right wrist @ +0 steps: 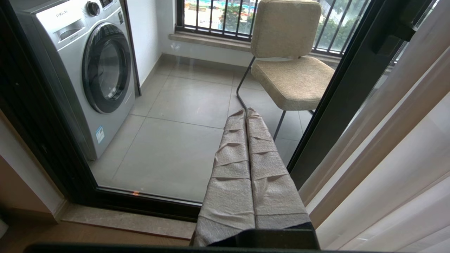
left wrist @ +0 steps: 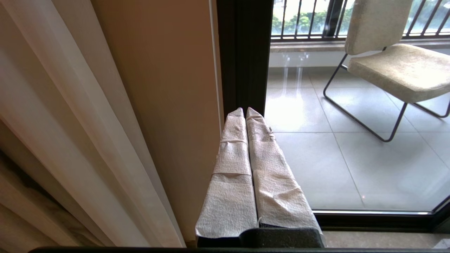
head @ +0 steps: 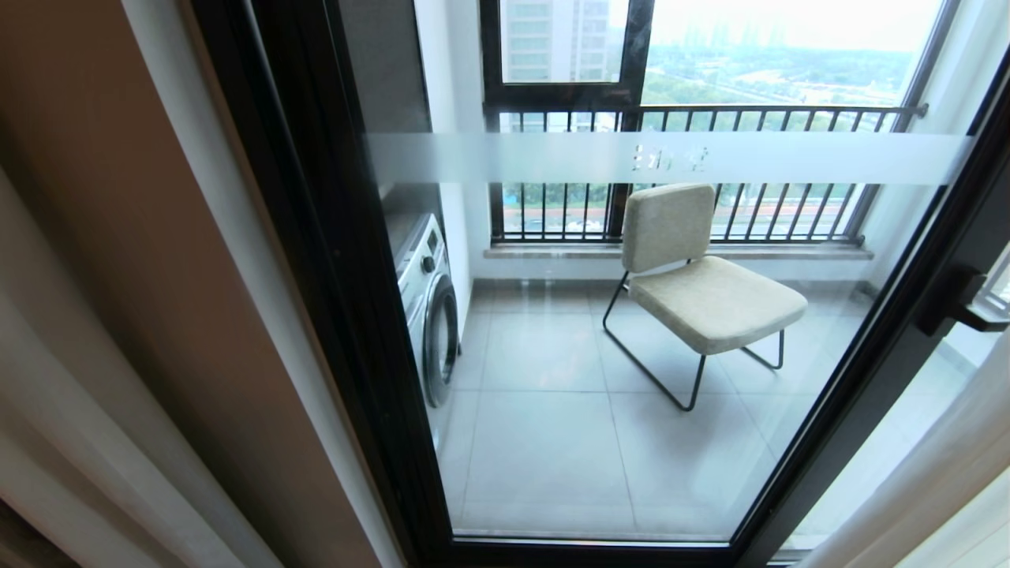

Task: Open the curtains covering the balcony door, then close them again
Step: Pull the inner curtains open on both sides

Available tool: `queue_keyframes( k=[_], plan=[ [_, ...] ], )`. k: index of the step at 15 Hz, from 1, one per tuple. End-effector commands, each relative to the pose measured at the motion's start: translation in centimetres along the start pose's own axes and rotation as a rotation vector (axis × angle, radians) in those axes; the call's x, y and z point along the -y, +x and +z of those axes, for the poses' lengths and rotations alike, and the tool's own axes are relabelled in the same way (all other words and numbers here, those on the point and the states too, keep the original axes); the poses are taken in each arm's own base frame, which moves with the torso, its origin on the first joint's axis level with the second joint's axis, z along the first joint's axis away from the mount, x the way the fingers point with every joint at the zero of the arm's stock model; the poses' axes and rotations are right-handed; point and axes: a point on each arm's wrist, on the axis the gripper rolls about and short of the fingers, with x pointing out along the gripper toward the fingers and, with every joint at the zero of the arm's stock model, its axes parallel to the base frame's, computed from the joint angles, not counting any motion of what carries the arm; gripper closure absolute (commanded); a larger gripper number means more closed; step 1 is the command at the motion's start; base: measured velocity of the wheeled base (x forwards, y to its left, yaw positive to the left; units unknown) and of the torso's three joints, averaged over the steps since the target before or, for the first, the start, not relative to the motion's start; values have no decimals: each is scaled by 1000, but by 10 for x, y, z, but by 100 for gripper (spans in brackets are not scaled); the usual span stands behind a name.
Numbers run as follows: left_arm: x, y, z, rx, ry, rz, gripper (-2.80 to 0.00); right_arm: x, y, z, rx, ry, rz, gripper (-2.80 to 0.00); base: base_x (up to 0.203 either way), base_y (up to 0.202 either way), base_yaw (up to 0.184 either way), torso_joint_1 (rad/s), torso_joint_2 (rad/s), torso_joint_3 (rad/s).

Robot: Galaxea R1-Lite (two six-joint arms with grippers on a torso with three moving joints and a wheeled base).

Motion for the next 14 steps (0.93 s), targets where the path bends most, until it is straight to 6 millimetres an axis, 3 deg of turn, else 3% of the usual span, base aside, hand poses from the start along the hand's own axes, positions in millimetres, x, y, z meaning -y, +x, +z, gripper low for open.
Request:
queue_keyframes(
  k=[1, 7, 14],
  plan=[
    [0, 0, 0, 1, 0, 1, 0, 0, 0, 0, 0, -1, 1, 0, 0, 0, 0, 0, 0, 0],
    [0, 0, 0, -1, 2, 1, 0, 0, 0, 0, 1, -1, 1, 0, 0, -16, 0, 0, 0, 1],
    [0, 0, 0, -1, 2, 1, 0, 0, 0, 0, 0, -1, 1, 0, 0, -184, 0, 0, 2, 1]
  ],
)
